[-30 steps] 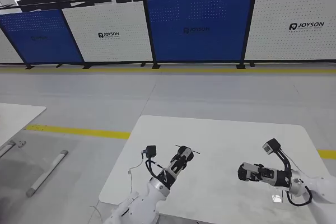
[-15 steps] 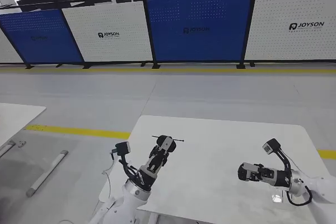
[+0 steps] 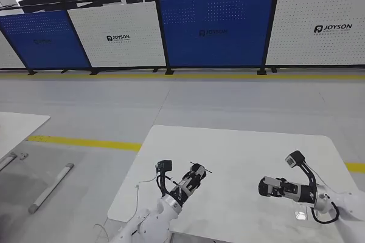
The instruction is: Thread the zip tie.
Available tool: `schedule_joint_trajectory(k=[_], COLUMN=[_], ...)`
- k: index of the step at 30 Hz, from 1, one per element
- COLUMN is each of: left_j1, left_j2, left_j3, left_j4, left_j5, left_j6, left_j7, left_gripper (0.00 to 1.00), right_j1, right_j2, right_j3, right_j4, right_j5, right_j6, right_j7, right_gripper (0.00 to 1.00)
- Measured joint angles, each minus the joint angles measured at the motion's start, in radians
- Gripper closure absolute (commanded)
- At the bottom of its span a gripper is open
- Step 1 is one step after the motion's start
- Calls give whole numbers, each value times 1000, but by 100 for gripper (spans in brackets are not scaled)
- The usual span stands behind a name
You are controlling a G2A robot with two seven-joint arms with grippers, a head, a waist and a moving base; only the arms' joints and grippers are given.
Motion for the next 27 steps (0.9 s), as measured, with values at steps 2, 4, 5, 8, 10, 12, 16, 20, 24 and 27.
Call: schedule_joint_trajectory(k=[2,4,5,8,10,12,16,20,24,27], left_j1=[-1,9,15,38,41,40,40,28,14,4], left_j2=[-3,-2,-1,0,1,1,1,-3,-15,-18], left_j3=[9,10,8,4,4,4,4,13,30,35], left_j4=[20,30,30,-1,-7,-5,-5,25,79,116], left_j5=[-10,0,10,12,7,6,7,5,-89,-111], left_j6=[5,0,-2,-23,-26,-26,-25,-13,-30,-62], left_j7=[4,10,13,19,19,19,19,20,60,70], left_gripper=[100,100,100,100,100,100,100,100,100,100], right_j1=[0,0,0,0,0,0,0,0,0,0], right_j2=[0,0,0,0,0,0,0,0,0,0], right_j3=[0,0,0,0,0,0,0,0,0,0], right_j4=[0,0,0,0,0,0,0,0,0,0], right_j5=[0,0,0,0,0,0,0,0,0,0], right_j6=[0,0,0,0,0,0,0,0,0,0], right_j7=[0,0,0,0,0,0,0,0,0,0], right_gripper=[0,0,0,0,0,0,0,0,0,0])
